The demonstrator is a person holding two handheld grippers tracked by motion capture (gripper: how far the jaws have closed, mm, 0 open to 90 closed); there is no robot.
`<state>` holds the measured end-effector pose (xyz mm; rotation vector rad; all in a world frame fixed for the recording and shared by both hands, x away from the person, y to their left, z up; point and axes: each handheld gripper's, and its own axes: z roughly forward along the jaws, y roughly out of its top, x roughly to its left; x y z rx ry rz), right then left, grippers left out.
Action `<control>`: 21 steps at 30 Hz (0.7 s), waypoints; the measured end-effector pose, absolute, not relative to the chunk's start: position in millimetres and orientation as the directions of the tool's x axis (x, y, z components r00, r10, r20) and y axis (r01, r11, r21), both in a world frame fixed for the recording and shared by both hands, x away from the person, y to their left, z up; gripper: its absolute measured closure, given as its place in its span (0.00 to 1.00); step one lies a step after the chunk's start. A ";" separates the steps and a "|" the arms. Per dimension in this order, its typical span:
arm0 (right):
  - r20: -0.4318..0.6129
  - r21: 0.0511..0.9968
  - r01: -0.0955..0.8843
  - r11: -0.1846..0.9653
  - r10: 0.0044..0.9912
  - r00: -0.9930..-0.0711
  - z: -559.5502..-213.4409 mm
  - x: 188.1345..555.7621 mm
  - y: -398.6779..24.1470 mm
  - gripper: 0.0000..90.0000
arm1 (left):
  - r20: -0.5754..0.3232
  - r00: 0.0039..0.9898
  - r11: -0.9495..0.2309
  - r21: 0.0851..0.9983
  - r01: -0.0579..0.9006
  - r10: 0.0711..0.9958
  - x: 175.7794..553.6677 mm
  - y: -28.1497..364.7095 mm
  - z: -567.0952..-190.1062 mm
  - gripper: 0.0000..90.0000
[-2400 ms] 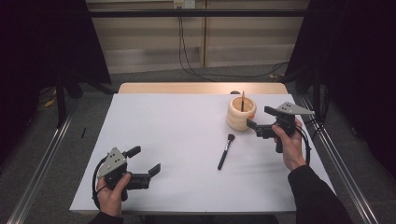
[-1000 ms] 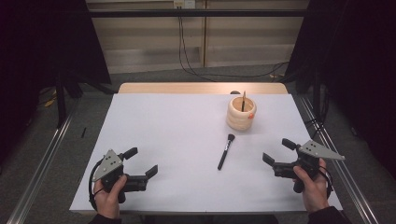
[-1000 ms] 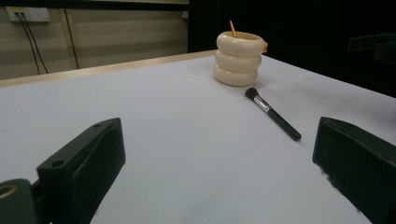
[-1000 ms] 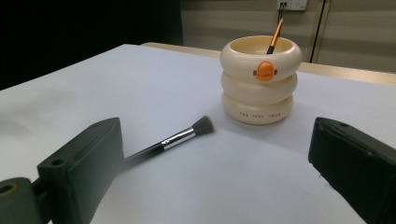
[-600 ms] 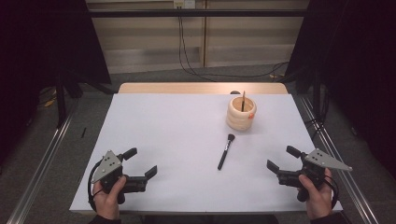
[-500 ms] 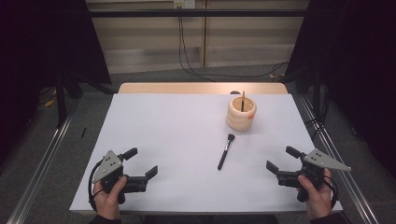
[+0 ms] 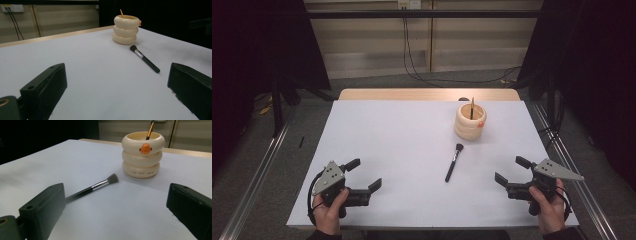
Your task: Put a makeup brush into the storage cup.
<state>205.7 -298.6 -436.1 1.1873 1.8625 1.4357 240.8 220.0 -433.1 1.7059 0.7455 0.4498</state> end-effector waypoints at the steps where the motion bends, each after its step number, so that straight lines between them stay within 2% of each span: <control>1: 0.114 0.940 0.336 0.064 0.868 -0.483 -436.1 206.4 -297.8 0.02 | -0.085 0.723 -0.136 0.961 0.242 0.686 240.9 220.0 -433.0 0.03; 21: 0.079 0.912 0.381 0.156 0.842 -0.534 -434.0 239.2 -276.9 0.02 | -0.088 0.722 -0.135 0.960 0.245 0.687 242.5 218.8 -432.9 0.02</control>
